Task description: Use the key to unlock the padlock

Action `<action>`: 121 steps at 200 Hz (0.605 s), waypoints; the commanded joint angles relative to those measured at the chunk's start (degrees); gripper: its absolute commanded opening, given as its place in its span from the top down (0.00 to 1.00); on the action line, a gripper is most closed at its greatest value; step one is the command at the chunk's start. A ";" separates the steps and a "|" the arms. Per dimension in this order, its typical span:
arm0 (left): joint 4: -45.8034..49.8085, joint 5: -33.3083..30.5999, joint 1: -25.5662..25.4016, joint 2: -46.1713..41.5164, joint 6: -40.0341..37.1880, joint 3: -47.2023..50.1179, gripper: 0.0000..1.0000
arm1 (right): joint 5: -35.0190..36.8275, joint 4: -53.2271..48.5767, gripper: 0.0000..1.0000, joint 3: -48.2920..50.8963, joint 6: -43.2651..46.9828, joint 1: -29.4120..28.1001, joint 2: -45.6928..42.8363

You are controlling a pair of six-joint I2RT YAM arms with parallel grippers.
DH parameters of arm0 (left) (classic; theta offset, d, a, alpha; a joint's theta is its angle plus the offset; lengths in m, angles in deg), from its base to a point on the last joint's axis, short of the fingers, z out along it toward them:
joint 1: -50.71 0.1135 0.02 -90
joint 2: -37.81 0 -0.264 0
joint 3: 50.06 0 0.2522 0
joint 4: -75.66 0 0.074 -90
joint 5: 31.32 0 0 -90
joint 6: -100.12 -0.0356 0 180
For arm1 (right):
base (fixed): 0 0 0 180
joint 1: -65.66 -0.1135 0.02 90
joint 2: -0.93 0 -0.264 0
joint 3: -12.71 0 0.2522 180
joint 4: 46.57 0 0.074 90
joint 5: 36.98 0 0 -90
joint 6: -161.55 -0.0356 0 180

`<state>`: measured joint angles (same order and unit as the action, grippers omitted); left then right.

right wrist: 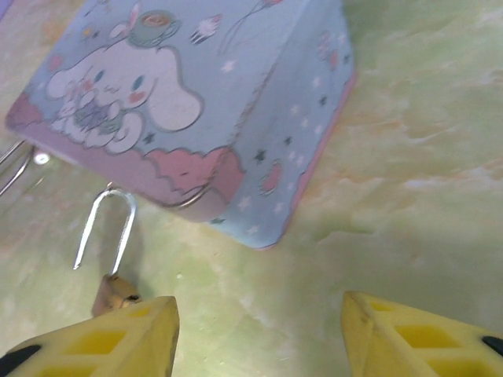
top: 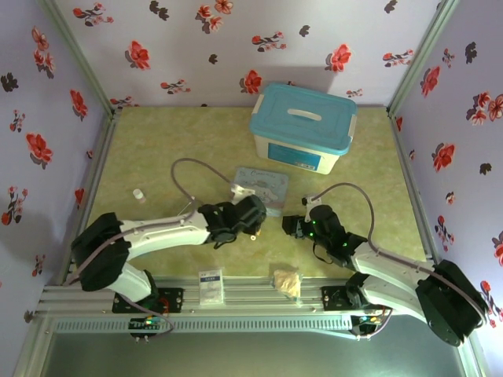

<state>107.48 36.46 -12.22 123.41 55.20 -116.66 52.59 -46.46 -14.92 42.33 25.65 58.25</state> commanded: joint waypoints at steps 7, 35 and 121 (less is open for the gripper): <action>-6.21 5.50 3.12 -1.68 1.67 5.03 0.46 | -6.02 1.05 0.42 -2.31 -2.73 -0.28 1.32; -14.57 10.84 6.39 -4.13 3.84 10.65 0.46 | -2.94 1.00 0.43 -5.33 -6.64 -5.94 6.24; -25.02 12.60 9.15 -9.54 6.66 20.10 0.32 | 2.62 -4.30 0.45 -16.18 -10.41 -12.27 21.67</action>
<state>85.52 49.40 -3.52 116.07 60.49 -98.04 53.51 -49.83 -29.19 33.48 13.74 79.15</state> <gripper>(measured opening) 0.681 0.550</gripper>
